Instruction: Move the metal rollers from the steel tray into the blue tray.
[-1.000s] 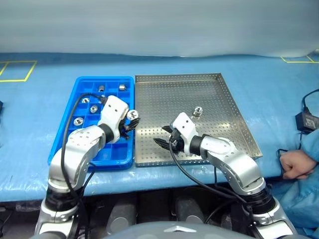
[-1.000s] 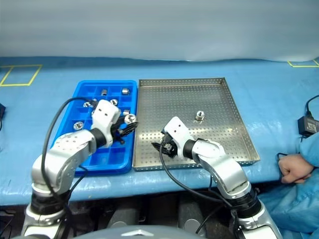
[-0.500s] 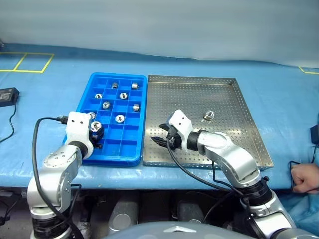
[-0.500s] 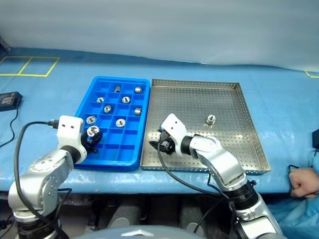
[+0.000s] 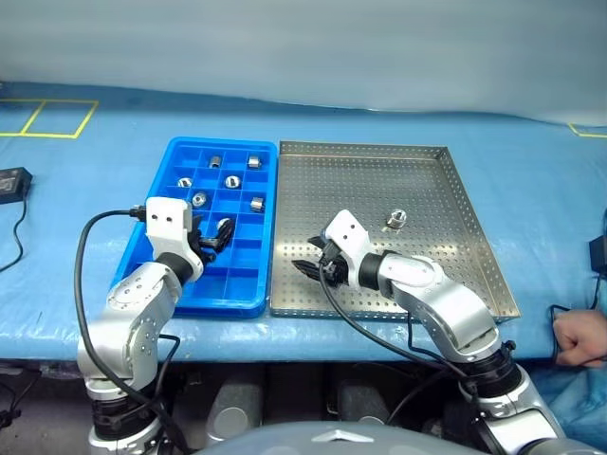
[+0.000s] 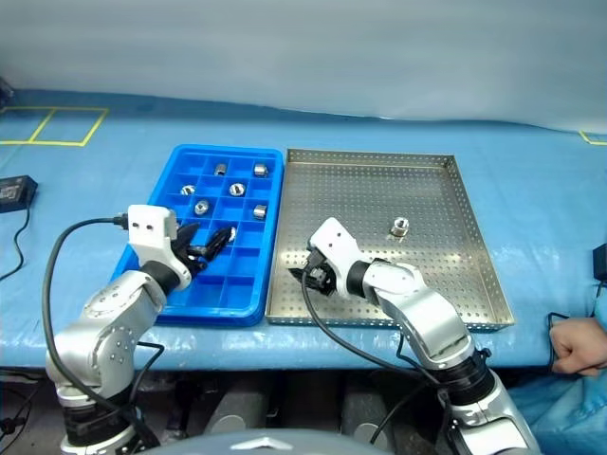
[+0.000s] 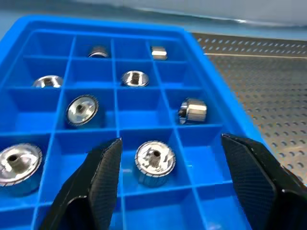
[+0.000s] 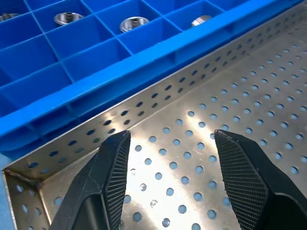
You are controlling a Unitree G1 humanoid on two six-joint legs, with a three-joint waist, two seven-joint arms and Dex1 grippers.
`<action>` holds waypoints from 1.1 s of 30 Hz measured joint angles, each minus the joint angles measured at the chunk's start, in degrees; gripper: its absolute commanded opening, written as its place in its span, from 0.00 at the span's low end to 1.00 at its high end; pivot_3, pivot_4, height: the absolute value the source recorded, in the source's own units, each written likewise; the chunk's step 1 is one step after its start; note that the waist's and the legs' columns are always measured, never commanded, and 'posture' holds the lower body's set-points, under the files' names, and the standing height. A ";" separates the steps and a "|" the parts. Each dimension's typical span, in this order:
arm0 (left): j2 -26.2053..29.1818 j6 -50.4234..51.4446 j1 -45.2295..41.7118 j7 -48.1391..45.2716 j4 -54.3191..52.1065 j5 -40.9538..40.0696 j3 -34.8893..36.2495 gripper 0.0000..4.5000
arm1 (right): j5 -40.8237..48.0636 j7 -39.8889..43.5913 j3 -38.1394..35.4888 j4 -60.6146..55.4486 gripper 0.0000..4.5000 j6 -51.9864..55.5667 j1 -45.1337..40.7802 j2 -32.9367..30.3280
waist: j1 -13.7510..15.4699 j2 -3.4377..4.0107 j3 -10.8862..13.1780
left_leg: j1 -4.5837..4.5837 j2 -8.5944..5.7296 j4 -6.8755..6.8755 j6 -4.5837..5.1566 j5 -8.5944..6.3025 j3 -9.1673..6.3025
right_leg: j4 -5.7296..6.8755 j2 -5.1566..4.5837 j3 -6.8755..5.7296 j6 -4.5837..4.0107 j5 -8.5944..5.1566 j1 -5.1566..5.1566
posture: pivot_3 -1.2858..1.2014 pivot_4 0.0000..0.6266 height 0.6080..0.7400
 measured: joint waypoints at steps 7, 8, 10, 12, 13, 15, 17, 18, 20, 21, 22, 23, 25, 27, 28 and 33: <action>2.45 -4.54 -1.53 -7.03 1.06 -3.22 -11.17 0.80 | -3.98 -17.94 -13.14 0.08 0.66 10.64 -2.89 10.11 | -0.31 0.05 -0.02 | -0.06 -0.03 0.08 0.01 0.01 -0.02 | 0.01 0.02 0.00 0.03 0.02 0.00 | 0.50 0.24 1.00; 2.73 -5.22 -2.47 -7.39 1.90 -3.09 -12.51 0.80 | -5.16 -20.75 -15.01 -0.09 0.66 12.16 -3.12 11.55 | -0.42 0.09 -0.05 | -0.06 -0.04 0.08 0.01 0.01 -0.01 | 0.01 0.03 0.01 0.03 0.02 0.00 | 0.50 0.24 1.00; 3.66 -6.34 -4.37 -8.26 4.30 -2.65 -15.40 0.80 | -7.53 -25.99 -18.23 -1.34 0.66 15.41 -3.08 14.28 | -1.03 0.18 -0.10 | -0.08 -0.05 0.06 0.03 0.01 0.02 | 0.01 0.04 0.03 0.03 0.02 -0.02 | 0.49 0.24 1.00; 3.65 -6.84 -4.93 -8.41 5.87 -2.62 -17.18 0.80 | -8.81 -28.55 -19.56 -2.94 0.66 17.59 -2.90 15.26 | -1.88 0.24 -0.13 | -0.08 -0.07 0.06 0.09 -0.01 0.06 | 0.01 0.03 0.08 0.03 0.03 -0.03 | 0.48 0.24 1.00; 3.58 -7.28 -5.13 -8.59 6.68 -2.63 -17.99 0.80 | -9.59 -29.80 -20.32 -3.85 0.66 18.75 -2.70 15.81 | -2.44 0.25 -0.14 | -0.08 -0.07 0.06 0.11 -0.02 0.06 | 0.01 0.03 0.08 0.04 0.03 -0.03 | 0.47 0.24 1.00; 3.53 -8.40 -5.71 -9.03 8.29 -2.62 -19.43 0.80 | -11.13 -32.06 -21.30 -6.17 0.66 21.58 -1.48 16.60 | -3.43 0.29 -0.16 | -0.08 -0.06 0.04 0.11 -0.03 0.05 | 0.01 0.04 0.07 0.04 0.02 -0.04 | 0.46 0.24 1.00; 3.36 -9.20 -6.19 -9.39 9.31 -2.63 -20.27 0.80 | -11.79 -32.76 -21.95 -8.11 0.66 24.11 -0.13 16.77 | -4.12 0.35 -0.19 | -0.07 -0.06 0.04 0.11 -0.03 0.06 | 0.01 0.04 0.08 0.05 0.03 -0.03 | 0.45 0.24 1.00; 3.37 -9.42 -6.30 -9.41 9.58 -2.64 -20.62 0.80 | -11.89 -32.73 -22.34 -9.30 0.66 25.53 0.48 16.71 | -4.50 0.39 -0.20 | -0.07 -0.06 0.05 0.12 -0.03 0.08 | 0.02 0.04 0.09 0.05 0.02 -0.03 | 0.45 0.24 1.00; 3.39 -10.23 -6.45 -9.55 10.11 -2.65 -21.26 0.80 | -11.85 -32.20 -22.98 -12.26 0.66 28.90 1.78 16.50 | -5.26 0.46 -0.23 | -0.03 -0.05 0.07 0.13 -0.03 0.09 | 0.03 0.04 0.10 0.08 0.01 -0.02 | 0.45 0.24 1.00; 3.41 -10.57 -6.67 -9.66 10.64 -2.65 -21.43 0.80 | -11.73 -31.83 -23.17 -13.75 0.66 30.64 2.43 16.55 | -5.64 0.48 -0.24 | -0.02 -0.04 0.07 0.13 -0.03 0.10 | 0.04 0.05 0.10 0.14 -0.02 -0.01 | 0.44 0.24 1.00; 3.45 -10.83 -6.79 -9.76 11.20 -2.65 -21.50 0.80 | -11.66 -31.56 -23.21 -14.67 0.66 31.98 2.75 16.66 | -6.12 0.50 -0.25 | 0.00 -0.02 0.09 0.13 -0.02 0.12 | 0.06 0.05 0.10 0.31 -0.12 -0.01 | 0.44 0.24 1.00; 3.46 -11.15 -7.06 -9.94 11.88 -2.65 -21.83 0.80 | -11.66 -31.28 -23.35 -15.56 0.66 32.99 3.20 16.68 | -6.42 0.52 -0.26 | 0.01 -0.02 0.10 0.14 -0.02 0.13 | 0.08 0.05 0.11 0.32 -0.13 -0.01 | 0.44 0.24 1.00; 3.48 -11.44 -7.48 -10.42 12.23 -2.65 -21.98 0.80 | -11.68 -30.82 -23.61 -16.49 0.66 34.55 4.27 17.10 | -6.91 0.52 -0.26 | 0.02 0.00 0.13 0.14 -0.02 0.13 | 0.11 0.06 0.11 0.34 -0.13 -0.01 | 0.44 0.24 1.00; 3.49 -11.70 -8.33 -10.68 12.83 -2.64 -22.17 0.80 | -11.67 -30.48 -24.05 -16.59 0.66 35.57 5.08 18.20 | -7.31 0.56 -0.28 | 0.02 0.00 0.14 0.14 -0.02 0.14 | 0.15 0.06 0.13 0.34 -0.14 -0.02 | 0.43 0.24 1.00; 3.48 -11.80 -8.64 -10.69 13.14 -2.64 -22.33 0.80 | -11.67 -30.38 -24.14 -16.62 0.66 35.96 5.28 18.86 | -7.50 0.58 -0.29 | 0.03 0.00 0.14 0.14 -0.02 0.14 | 0.16 0.06 0.13 0.34 -0.14 -0.02 | 0.43 0.24 1.00; 3.68 -11.82 -8.69 -10.73 13.91 -2.62 -22.58 0.80 | -11.68 -29.73 -24.33 -16.62 0.66 36.06 6.05 20.78 | -7.87 0.60 -0.30 | 0.02 -0.01 0.13 0.14 -0.02 0.15 | 0.17 0.06 0.16 0.34 -0.14 -0.04 | 0.44 0.24 1.00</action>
